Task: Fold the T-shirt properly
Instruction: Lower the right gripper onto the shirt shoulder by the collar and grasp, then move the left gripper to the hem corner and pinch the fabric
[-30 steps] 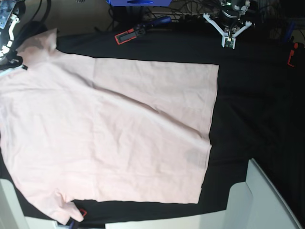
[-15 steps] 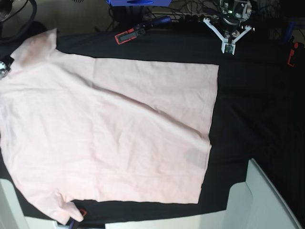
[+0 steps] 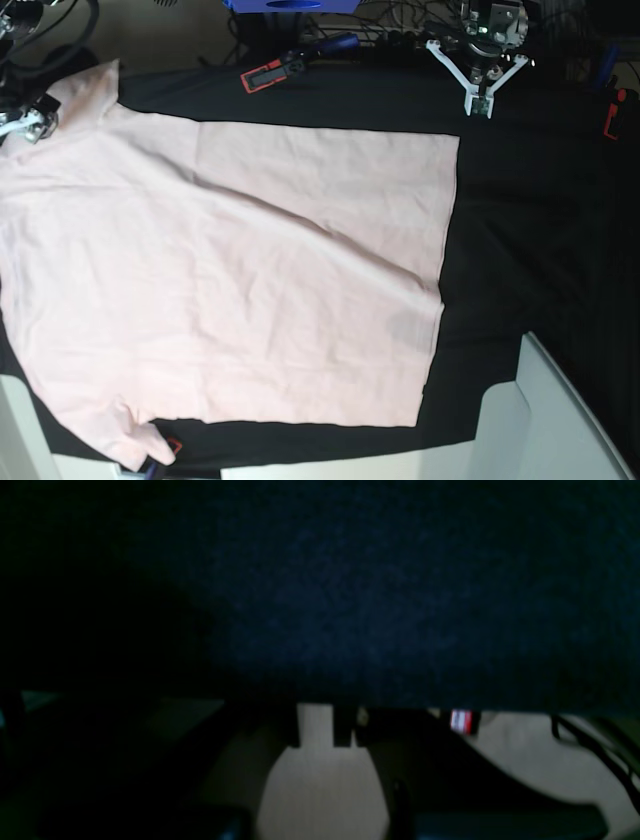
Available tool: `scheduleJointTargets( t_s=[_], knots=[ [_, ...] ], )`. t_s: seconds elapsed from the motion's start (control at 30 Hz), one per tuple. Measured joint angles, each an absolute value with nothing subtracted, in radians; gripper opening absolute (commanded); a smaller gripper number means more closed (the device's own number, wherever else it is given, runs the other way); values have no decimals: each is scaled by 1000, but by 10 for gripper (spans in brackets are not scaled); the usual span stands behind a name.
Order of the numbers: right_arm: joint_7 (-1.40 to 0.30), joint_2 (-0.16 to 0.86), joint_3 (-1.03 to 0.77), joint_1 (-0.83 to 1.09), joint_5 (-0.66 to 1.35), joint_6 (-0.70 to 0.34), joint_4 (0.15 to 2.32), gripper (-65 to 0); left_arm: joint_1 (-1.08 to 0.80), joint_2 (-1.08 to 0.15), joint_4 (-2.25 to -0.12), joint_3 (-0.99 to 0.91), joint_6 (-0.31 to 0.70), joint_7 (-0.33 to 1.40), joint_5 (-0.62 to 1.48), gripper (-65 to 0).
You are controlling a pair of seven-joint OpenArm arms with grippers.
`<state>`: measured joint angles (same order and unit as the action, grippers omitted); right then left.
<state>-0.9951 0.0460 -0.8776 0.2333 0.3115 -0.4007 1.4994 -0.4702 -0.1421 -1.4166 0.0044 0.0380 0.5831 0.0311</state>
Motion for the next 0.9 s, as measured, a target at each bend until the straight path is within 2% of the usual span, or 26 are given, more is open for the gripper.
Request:
scheduleJointTargets(
  t_s=[0.37, 0.67, 0.7, 0.77, 0.8, 0.87, 0.9],
  knots=[
    [-940, 49, -870, 230, 310, -402, 1398, -164, -526, -152, -1567, 9, 18, 721, 30, -548],
    [-940, 49, -868, 226, 309, -401, 1396, -164, -542, -152, -1585, 9, 8, 701, 27, -544],
    [-940, 49, -868, 223, 309, -401, 1396, -164, -543, -152, -1591, 9, 7, 704, 35, -537],
    [-940, 49, -868, 220, 309, -403, 1396, -164, -547, -154, -1625, 8, 2, 742, 84, -482],
    [-940, 49, -868, 220, 309, -403, 1396, -164, -546, -159, -1651, 7, -1, 793, 113, -448],
    [-940, 49, -868, 222, 308, -403, 1396, -164, -541, -173, -1694, 5, -1, 873, 163, -423],
    [-940, 49, -868, 222, 308, -403, 1396, -164, -534, -175, -1704, 3, -8, 613, 207, -423]
  ],
)
